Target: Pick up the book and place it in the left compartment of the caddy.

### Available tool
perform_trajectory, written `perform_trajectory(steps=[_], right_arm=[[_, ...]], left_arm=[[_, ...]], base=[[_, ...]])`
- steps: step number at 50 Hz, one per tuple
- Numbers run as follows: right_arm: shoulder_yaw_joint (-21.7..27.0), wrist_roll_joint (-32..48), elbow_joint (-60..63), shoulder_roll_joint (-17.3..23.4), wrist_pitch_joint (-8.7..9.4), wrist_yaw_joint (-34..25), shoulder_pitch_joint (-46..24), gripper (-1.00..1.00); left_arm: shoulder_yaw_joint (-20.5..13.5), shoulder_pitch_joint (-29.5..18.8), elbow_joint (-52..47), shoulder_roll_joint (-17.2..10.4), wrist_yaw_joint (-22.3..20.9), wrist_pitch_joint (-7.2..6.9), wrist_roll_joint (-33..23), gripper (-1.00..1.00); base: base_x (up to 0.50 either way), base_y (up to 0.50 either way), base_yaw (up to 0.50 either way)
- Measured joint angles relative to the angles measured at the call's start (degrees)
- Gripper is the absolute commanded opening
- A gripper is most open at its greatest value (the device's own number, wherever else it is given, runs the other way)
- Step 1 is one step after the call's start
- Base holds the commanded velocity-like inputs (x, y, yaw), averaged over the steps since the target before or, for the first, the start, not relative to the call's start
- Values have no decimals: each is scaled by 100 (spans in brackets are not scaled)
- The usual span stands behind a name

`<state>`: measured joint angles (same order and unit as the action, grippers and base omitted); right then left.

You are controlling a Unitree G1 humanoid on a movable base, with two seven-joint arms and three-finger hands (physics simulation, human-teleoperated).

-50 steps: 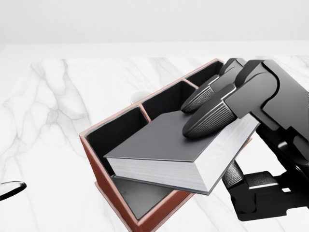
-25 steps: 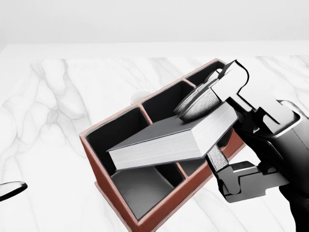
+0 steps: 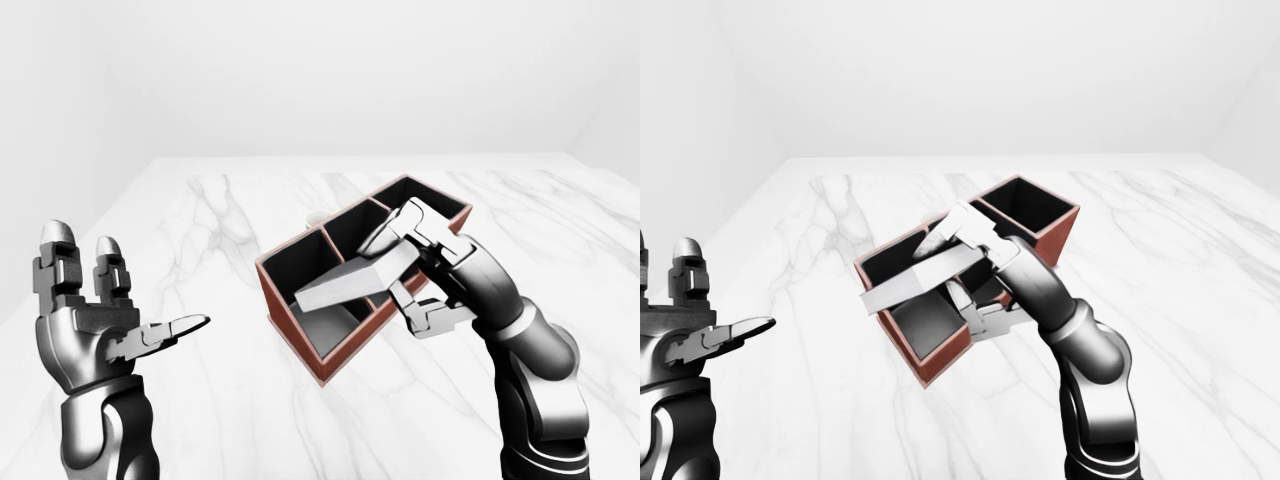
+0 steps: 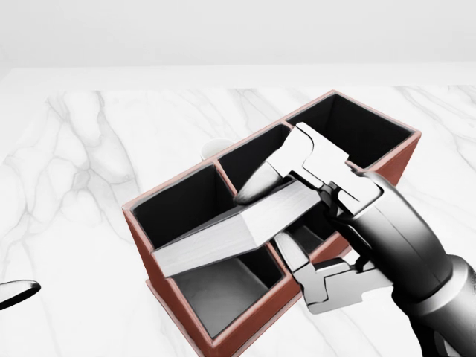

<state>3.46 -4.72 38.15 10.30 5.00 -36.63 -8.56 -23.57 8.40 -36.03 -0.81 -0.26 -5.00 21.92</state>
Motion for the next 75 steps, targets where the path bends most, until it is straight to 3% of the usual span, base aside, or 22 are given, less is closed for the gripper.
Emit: perform_trajectory(steps=[33, 75], right_arm=[[-198, 923, -435, -114, 0, -111, 42, -100], [-365, 1463, -1030, -286, 0, 27, 9, -100]], left_arm=[[4, -22, 25, -12, 20, 0, 9, 100], [-5, -15, -6, -9, 8, 0, 19, 100]], base=[[0, 0, 0], [0, 0, 0]])
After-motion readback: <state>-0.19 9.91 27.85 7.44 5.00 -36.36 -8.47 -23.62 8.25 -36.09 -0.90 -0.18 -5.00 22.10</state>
